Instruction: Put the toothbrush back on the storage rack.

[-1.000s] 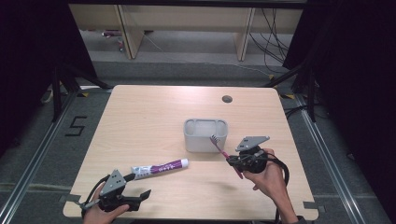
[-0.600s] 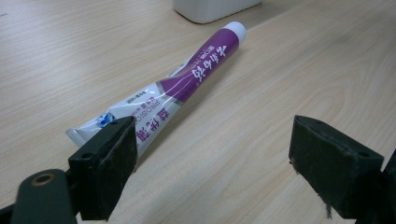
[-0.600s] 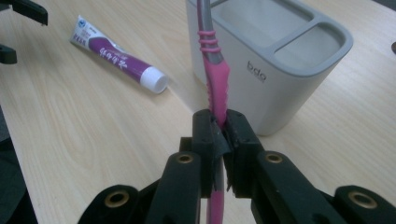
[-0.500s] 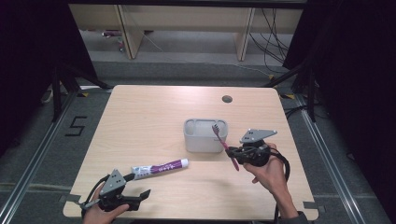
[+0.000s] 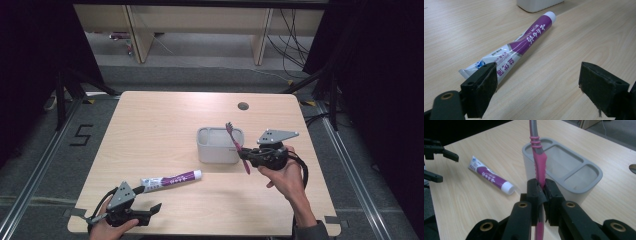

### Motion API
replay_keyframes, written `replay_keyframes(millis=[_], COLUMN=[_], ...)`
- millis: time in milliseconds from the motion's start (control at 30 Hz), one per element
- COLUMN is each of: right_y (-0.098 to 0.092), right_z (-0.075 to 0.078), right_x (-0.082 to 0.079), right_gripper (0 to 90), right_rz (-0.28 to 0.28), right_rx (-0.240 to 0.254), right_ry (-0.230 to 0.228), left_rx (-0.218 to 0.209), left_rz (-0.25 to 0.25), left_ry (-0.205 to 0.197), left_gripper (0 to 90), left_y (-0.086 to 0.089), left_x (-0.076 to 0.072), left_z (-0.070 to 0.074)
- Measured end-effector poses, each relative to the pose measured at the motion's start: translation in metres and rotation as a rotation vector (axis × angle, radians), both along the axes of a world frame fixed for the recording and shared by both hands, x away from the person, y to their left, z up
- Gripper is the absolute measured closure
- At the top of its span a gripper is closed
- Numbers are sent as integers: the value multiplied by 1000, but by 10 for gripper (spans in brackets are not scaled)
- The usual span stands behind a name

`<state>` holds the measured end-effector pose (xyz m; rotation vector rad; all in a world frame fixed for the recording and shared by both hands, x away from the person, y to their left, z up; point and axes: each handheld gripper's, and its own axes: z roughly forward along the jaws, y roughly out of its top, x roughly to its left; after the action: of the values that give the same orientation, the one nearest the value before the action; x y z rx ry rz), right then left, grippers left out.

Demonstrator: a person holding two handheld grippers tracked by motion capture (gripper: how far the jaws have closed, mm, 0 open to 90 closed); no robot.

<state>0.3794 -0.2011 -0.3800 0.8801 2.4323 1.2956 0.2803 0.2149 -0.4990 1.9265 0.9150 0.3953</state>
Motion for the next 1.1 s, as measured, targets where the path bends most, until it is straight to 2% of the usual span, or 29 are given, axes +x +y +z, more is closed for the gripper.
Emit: replay_keyframes(millis=[67, 167, 200, 233, 300, 367, 400, 467, 500, 533, 567, 600, 633, 667, 700, 767, 800, 833, 867, 967, 1033, 1100], right_y=[1, 2, 2, 2, 3, 4, 2, 1, 0, 0, -2, -2, -3, -3, -3, -2, 0, 0, 1, 1, 3, 3], right_z=[4, 6, 8, 9, 9, 8, 8, 8, 9, 9, 9, 10, 12, 12, 13, 15, 16, 16, 18, 20, 22, 23], right_x=[4, 5, 8, 9, 11, 12, 14, 17, 19, 19, 20, 21, 23, 23, 24, 24, 25, 25, 29, 30, 33, 36], right_gripper=[838, 838, 838, 838, 838, 838, 838, 838, 838, 838, 838, 838, 838, 838, 838, 838, 838, 838, 838, 838, 838, 838], right_rz=[-2, -20, -9, -4, -15, -28, -15, -27, -19, -19, -23, -23, -31, -31, -26, -45, -52, -52, -36, -40, -50, -50], right_rx=[8, 25, -1, -3, 24, 29, 16, 35, 62, 62, 55, 63, 92, 92, 108, 121, 145, 145, 157, 153, 179, 180], right_ry=[-19, -4, -23, -27, -11, -6, -13, -34, -13, -13, -39, -37, -47, -47, -44, -40, -44, -44, -65, -80, -79, -92], left_rx=[3, -4, -6, 4, 6, 6, 7, 5, 5, 5, 6, 4, 3, 13, -1, 1, 2, 2, -1, 11, 9, 4], left_rz=[10, -3, 0, -2, 2, 0, -1, -3, -6, -6, -6, -4, -2, 4, 2, 1, 2, 2, 3, -2, -1, 1], left_ry=[3, -8, -5, -6, -3, -4, -4, -5, -5, -5, -3, -1, -1, 2, 2, 3, 3, 3, 3, 4, 4, 4], left_gripper=[151, 151, 151, 151, 151, 151, 151, 151, 151, 151, 151, 151, 151, 151, 151, 151, 151, 151, 151, 151, 151, 151], left_y=[0, 0, 0, 1, 1, 1, 1, 1, 1, 1, 1, 1, 1, 1, 0, 0, 0, 0, 0, 1, 1, 1], left_x=[-1, 0, 0, 0, 0, 0, 0, 0, 0, 0, 0, 0, 0, 0, 0, 0, 0, 0, 0, 0, 0, 0], left_z=[1, 0, 1, 1, 1, 1, 1, 1, 1, 1, 0, 0, 0, 1, 0, 0, 0, 0, 0, 0, 0, 0])
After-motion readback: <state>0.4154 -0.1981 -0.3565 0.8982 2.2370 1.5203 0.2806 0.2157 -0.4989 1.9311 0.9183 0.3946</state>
